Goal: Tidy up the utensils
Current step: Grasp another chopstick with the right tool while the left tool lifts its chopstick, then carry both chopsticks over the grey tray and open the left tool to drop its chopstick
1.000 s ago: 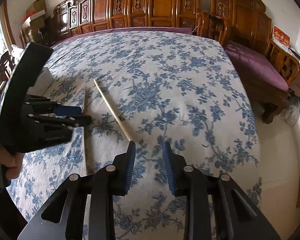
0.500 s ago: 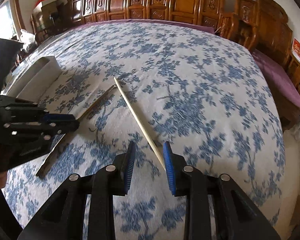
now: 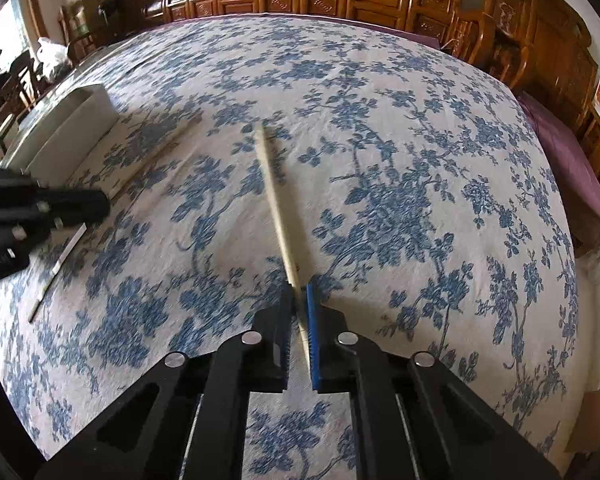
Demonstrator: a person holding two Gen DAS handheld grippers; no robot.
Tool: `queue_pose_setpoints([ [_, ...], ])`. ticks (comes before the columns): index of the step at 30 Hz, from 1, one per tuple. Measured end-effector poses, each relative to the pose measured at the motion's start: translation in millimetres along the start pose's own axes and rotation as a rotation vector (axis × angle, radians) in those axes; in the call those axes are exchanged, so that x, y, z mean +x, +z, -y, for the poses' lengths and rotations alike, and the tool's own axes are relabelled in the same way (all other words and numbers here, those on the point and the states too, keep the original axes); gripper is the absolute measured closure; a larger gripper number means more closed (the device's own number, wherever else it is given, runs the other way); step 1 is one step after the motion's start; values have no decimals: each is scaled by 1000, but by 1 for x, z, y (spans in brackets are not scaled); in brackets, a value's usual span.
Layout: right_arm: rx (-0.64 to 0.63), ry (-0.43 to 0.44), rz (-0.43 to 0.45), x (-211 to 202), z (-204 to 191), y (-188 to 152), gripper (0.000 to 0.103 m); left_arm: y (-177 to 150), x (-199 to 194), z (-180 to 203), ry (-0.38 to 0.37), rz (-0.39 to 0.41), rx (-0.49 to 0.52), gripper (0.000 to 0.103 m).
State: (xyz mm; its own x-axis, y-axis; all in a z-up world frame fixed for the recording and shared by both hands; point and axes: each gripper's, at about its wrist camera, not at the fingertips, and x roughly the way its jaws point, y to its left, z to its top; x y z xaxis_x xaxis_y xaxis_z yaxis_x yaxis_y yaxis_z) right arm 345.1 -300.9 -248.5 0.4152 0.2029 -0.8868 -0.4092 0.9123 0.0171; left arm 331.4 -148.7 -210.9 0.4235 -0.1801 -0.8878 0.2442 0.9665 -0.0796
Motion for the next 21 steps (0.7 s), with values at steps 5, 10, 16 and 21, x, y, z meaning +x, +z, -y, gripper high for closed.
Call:
queue_pose_setpoints([
  [5,10,-1,-24,-6,-13,-8,97,-2,-29,-7,13,48,16,99],
  [10,13,-17,-15,-15,-28,-13,97,-4,-60,-23,14,90,3,99],
  [16,10,-15,21,-37,-48,-5,97,-7,-92,-47,31,133,-5,99],
  [21,-8,-7,57,-57,-66,7,97,-9,-111,-67,48,158,-19,99],
])
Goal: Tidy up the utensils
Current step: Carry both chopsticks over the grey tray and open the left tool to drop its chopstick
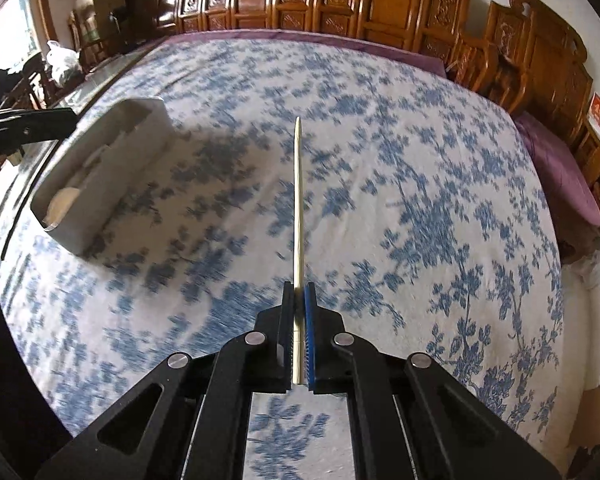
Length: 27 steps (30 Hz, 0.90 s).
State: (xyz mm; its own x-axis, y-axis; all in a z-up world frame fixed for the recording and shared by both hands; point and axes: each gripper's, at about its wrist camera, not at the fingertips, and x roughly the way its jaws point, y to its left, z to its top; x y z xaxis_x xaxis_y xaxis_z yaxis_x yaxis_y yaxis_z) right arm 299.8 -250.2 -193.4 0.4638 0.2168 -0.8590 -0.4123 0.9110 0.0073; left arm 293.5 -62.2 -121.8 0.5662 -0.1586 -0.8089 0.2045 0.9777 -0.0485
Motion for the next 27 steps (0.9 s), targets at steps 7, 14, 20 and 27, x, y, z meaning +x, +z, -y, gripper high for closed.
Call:
queue_pose_setpoints([
  [7,-32,35,51,-23,-33,19,97,0,-16,-29,19,6,-4,99],
  [14,-80,73,75,-29,-71,34,97,2,-18,-61,59,-2,-7,99],
  [20,-96,103,89,-28,-96,44,97,-3,1,-85,73,-30,-36,99],
  [27,-118,116,95,-24,-112,48,97,-12,34,-103,81,-77,-54,99],
])
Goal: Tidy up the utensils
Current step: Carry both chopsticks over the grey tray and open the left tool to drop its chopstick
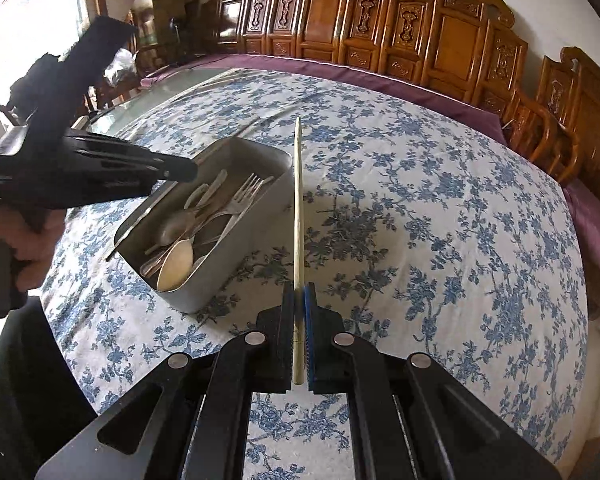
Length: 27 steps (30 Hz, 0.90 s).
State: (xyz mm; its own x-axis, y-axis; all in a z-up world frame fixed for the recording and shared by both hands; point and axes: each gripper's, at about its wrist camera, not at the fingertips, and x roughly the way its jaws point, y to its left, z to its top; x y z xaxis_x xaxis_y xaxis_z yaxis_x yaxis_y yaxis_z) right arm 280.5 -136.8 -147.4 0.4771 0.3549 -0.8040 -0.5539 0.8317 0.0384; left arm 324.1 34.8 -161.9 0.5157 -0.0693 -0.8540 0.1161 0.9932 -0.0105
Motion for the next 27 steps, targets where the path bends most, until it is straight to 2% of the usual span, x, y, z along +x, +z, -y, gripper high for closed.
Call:
queue_pose_setpoints([
  [15,7,24,-3,16,-2,9,97,4,30,-8,-6,-28,9,99],
  [19,15,32,1,17,-4,10,97,1,40,-9,2,-62,15,98],
  [24,23,43,1,20,-9,12,97,-5,33,-18,0,-60,-2,98],
  [27,28,58,2,24,-17,15,97,-8,21,-27,0,-40,-11,94],
])
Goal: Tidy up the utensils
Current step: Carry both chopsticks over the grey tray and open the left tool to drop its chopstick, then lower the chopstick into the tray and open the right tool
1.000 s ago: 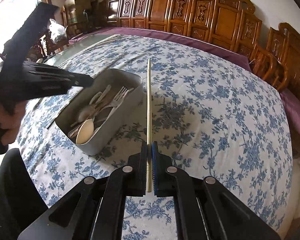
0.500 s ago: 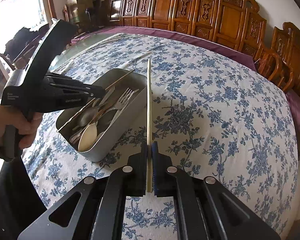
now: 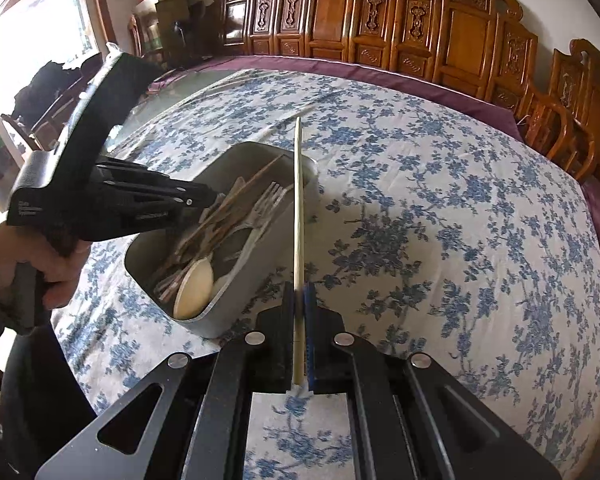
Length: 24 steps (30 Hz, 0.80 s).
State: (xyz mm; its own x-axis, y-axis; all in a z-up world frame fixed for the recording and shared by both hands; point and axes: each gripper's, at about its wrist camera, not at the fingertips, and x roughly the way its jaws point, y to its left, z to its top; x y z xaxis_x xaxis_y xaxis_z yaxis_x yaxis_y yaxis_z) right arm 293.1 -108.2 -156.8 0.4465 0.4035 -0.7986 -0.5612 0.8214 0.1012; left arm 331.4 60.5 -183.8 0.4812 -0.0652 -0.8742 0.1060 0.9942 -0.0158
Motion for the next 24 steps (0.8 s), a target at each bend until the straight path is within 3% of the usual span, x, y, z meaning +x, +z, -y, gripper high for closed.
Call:
queue_pose_setpoints([
  [3,8,19,2,4,-10,5,97,-3,-16,-10,9,26,-1,85],
  [11,36,70,-30,31,-49,23,97,-13,-43,-40,21,61,-23,85],
  [24,60,-9,-115,76,-64,36,97,-28,-58,-78,31,76,-71,83],
])
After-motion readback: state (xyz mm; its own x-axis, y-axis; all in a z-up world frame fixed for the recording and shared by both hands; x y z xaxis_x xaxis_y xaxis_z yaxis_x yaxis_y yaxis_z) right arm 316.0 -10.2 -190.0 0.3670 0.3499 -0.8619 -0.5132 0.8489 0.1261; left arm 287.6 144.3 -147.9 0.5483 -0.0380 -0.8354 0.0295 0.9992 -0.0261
